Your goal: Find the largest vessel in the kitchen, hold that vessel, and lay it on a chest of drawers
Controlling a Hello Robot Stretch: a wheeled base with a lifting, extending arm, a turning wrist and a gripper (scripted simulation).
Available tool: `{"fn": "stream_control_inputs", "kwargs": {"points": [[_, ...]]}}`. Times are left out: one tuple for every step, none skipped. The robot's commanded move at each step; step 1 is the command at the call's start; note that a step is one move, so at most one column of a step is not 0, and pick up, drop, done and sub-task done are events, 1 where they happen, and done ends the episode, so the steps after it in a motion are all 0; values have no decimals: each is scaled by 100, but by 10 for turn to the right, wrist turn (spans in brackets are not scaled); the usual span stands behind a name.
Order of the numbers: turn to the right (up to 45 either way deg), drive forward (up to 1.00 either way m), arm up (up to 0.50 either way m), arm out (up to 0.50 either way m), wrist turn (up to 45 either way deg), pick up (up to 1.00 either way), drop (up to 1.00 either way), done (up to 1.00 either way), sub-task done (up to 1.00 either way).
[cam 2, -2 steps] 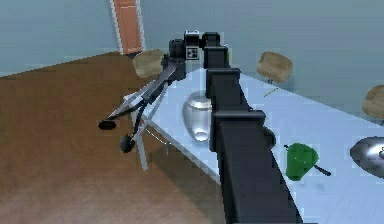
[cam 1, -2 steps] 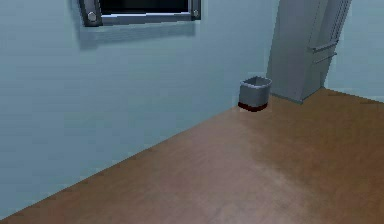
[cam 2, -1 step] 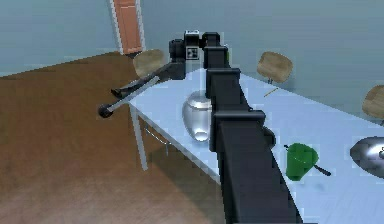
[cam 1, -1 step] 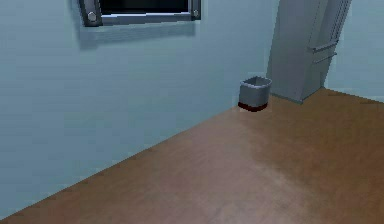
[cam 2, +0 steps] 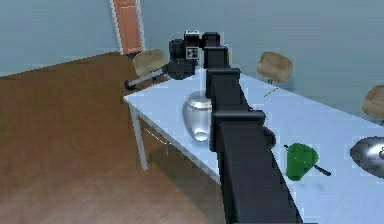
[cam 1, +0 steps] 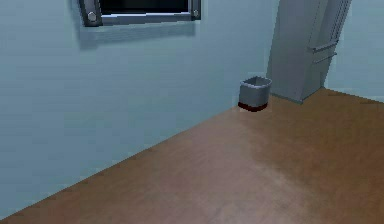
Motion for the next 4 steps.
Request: {"fn": "stream_control_inputs", "kwargs": {"points": [[0, 0, 0, 0, 450, 0, 0, 0, 0], [0, 0, 0, 0, 90, 0, 0, 0, 0], [0, 0, -28, 0, 0, 0, 0, 0, 0], [0, 0, 0, 0, 0, 100, 0, 0, 0]]}}
